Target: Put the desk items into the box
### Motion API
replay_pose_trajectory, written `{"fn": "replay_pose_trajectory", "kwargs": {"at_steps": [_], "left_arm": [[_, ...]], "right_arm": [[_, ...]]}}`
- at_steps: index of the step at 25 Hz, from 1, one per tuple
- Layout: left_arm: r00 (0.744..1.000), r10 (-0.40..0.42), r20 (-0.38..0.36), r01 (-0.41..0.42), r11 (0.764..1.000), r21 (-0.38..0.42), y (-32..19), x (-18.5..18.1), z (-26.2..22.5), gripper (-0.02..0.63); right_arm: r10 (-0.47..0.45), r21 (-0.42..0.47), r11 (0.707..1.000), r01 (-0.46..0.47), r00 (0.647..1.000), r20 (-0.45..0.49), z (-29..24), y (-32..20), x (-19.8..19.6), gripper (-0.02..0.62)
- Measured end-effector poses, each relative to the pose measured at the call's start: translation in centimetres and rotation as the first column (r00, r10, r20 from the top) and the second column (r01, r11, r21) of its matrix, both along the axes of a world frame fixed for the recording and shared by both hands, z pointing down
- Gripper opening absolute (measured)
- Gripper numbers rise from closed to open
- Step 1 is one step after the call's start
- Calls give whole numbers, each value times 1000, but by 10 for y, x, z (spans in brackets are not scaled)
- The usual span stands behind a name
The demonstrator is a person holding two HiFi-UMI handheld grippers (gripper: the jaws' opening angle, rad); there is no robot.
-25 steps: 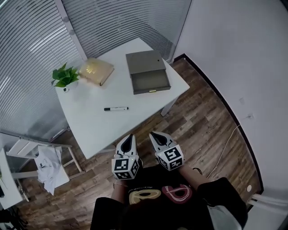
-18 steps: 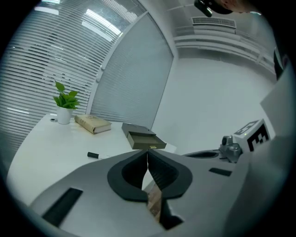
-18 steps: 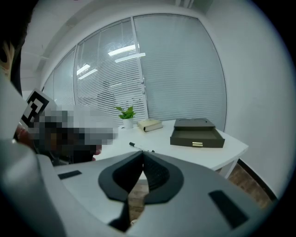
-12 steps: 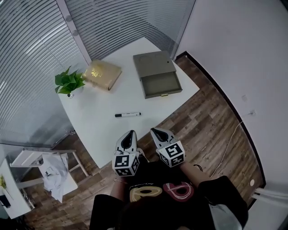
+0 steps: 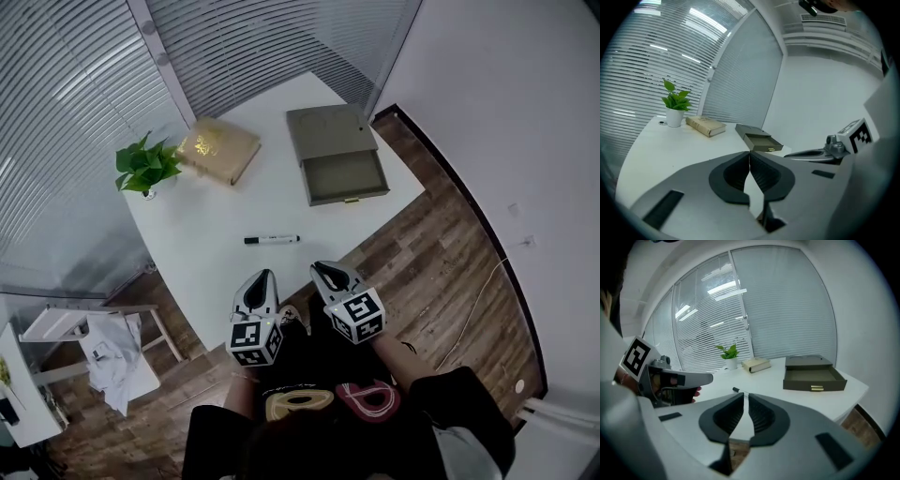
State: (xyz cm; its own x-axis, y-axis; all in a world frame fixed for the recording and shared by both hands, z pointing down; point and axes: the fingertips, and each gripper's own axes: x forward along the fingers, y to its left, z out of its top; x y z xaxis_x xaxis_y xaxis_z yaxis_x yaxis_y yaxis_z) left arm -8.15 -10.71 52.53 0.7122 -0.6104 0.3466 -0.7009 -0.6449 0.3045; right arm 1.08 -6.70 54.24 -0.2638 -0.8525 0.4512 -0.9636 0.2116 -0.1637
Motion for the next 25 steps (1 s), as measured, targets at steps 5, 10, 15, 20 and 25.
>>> {"fn": "replay_pose_trajectory", "kwargs": {"at_steps": [5, 10, 15, 20, 25], "left_arm": [[999, -47, 2, 47, 999, -2, -13, 4, -2, 17], [993, -116, -2, 116, 993, -1, -29, 6, -8, 17], [981, -196, -13, 196, 981, 11, -41, 1, -16, 17], [960, -279, -12, 279, 960, 15, -46, -11, -15, 17], [934, -358, -9, 358, 934, 12, -50, -27, -13, 17]], "right_arm": [[-128, -4, 992, 128, 992, -14, -6, -18, -9, 43], [-223, -7, 975, 223, 974, -31, -12, -39, -9, 48], [-327, -23, 945, 326, 944, -48, -17, -61, -12, 108], [-433, -51, 901, 430, 898, -82, -11, -79, -25, 164], [-553, -95, 833, 545, 826, -108, 5, -92, -45, 172]]}}
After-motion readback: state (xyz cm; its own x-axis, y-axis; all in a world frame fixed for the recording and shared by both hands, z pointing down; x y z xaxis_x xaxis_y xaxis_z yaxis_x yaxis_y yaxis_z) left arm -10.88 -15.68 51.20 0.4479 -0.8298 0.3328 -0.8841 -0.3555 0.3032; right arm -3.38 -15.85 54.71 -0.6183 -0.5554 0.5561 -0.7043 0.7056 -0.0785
